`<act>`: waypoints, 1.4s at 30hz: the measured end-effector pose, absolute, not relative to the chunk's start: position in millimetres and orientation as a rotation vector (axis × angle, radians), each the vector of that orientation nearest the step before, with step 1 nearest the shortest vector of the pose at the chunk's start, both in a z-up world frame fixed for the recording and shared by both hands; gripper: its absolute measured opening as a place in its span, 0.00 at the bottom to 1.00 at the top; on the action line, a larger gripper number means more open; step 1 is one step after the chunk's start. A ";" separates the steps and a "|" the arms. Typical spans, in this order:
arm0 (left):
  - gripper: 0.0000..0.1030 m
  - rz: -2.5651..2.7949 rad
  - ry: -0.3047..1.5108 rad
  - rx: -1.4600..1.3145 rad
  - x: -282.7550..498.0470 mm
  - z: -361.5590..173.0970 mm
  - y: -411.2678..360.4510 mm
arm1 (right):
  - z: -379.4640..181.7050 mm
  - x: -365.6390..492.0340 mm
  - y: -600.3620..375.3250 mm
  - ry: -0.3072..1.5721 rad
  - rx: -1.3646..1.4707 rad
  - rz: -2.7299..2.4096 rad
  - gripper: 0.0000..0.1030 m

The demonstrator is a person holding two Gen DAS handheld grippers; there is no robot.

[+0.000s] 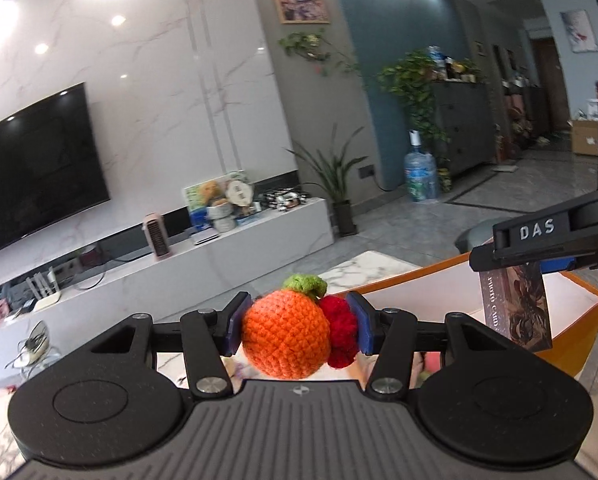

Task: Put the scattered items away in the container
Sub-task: 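Lower the orange ball and card box into the orange box with both tools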

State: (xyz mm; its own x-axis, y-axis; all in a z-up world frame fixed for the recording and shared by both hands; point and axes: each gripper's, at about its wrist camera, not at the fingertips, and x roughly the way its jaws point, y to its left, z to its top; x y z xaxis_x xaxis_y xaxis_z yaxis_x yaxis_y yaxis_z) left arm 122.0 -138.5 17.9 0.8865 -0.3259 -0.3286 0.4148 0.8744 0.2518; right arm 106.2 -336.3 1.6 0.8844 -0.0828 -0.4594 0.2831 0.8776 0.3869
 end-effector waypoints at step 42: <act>0.59 -0.591 0.760 0.467 201.2 -88.8 -228.0 | -109.2 209.0 -383.6 0.944 0.541 -0.138 0.59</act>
